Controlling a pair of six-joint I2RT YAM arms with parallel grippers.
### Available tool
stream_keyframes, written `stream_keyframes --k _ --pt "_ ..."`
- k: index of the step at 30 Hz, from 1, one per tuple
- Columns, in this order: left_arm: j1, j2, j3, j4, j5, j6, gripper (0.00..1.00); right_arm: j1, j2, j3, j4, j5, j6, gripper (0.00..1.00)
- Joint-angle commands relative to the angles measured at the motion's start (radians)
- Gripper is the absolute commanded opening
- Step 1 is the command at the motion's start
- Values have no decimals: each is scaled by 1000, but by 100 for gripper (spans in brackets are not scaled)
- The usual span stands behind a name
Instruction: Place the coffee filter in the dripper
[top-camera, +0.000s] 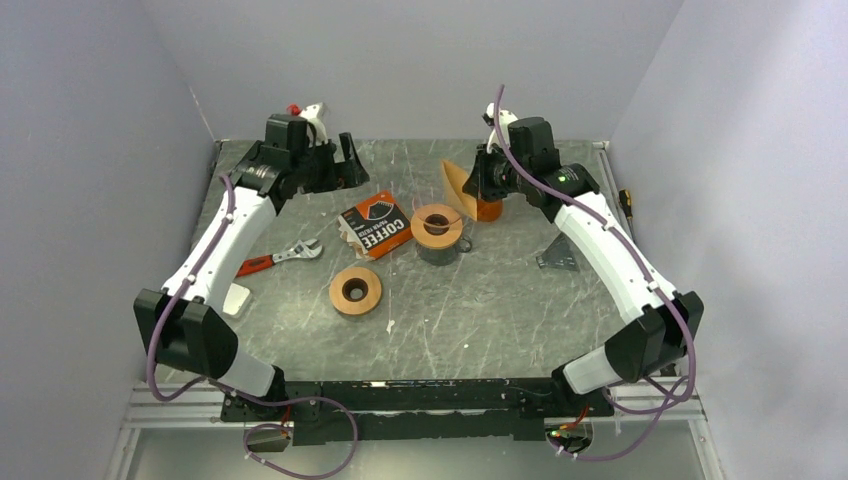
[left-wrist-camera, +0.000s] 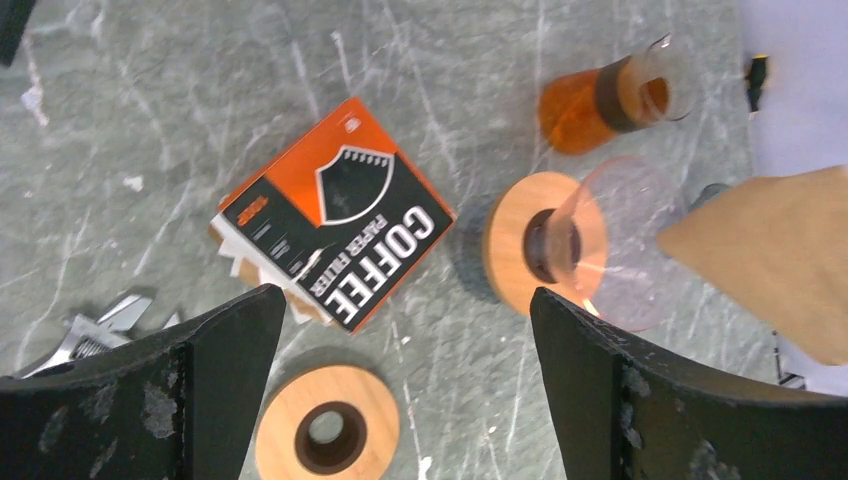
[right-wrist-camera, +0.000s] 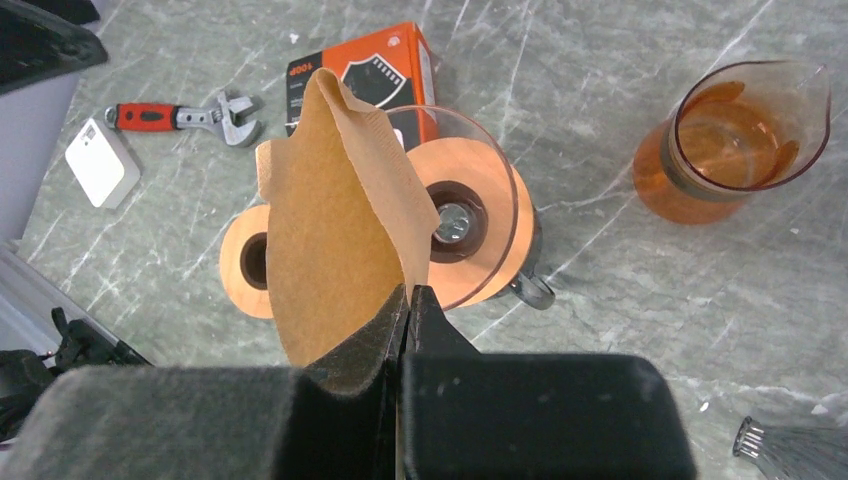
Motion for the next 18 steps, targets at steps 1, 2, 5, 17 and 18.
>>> stream_keyframes --k 1,2,5,17,18 --pt "-34 55 103 -27 36 -48 99 -26 25 37 -2 -42 16 0" --pt "-44 66 112 -28 38 -47 100 -27 29 38 -1 -47 17 0" --pt "-68 83 122 -15 36 -43 99 -29 44 46 -5 -55 19 0" --pt "-105 97 85 58 100 -103 100 0 147 76 6 -27 19 7" --pt "-109 101 86 62 104 -107 100 5 158 79 8 -17 17 10"
